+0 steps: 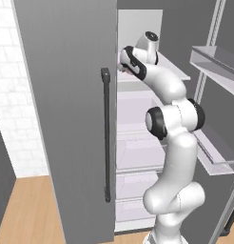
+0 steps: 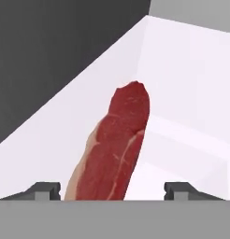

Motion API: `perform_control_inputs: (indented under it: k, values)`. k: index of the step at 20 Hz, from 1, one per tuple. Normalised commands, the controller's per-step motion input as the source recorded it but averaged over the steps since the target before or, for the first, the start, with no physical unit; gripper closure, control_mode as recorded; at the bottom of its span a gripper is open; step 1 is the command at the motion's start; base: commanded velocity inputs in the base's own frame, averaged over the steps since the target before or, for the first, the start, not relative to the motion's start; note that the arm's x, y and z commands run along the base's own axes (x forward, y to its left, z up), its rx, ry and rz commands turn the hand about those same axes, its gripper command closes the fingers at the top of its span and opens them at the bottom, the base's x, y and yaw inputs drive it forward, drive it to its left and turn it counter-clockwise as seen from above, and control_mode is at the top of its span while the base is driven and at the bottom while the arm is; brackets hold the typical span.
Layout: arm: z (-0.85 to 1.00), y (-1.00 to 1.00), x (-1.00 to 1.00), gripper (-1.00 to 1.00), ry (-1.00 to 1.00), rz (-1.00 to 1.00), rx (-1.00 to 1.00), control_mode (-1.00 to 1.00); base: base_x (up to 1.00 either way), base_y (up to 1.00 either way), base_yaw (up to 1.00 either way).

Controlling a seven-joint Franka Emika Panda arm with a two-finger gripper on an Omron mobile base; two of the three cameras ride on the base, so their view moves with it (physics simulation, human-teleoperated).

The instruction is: Place one lime and one steak in each tupperware on the nearby counter, to pack two identical lunches.

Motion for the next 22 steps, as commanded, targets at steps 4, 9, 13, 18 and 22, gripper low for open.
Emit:
perform_control_inputs:
  k: [4, 9, 13, 18, 22]
  values:
    - [-0.80, 0.09, 0.11, 1.00, 0.04, 0.02, -0.07, -1.00, 0.00, 0.00, 0.00]
    - [-0.57, -0.16, -0.15, 1.00, 0.12, 0.00, -0.02, -1.00, 0.00, 0.00, 0.00]
    - [-0.51, -0.56, -0.42, 1.00, 0.09, 0.00, 0.00, -1.00, 0.00, 0.00, 0.00]
    - [-0.41, -0.36, -0.76, 1.00, -0.03, -0.01, 0.00, -1.00, 0.00, 0.00, 0.00]
    - [-0.12, 0.01, -1.00, 1.00, -0.03, -0.05, 0.00, -1.00, 0.00, 0.00, 0.00]
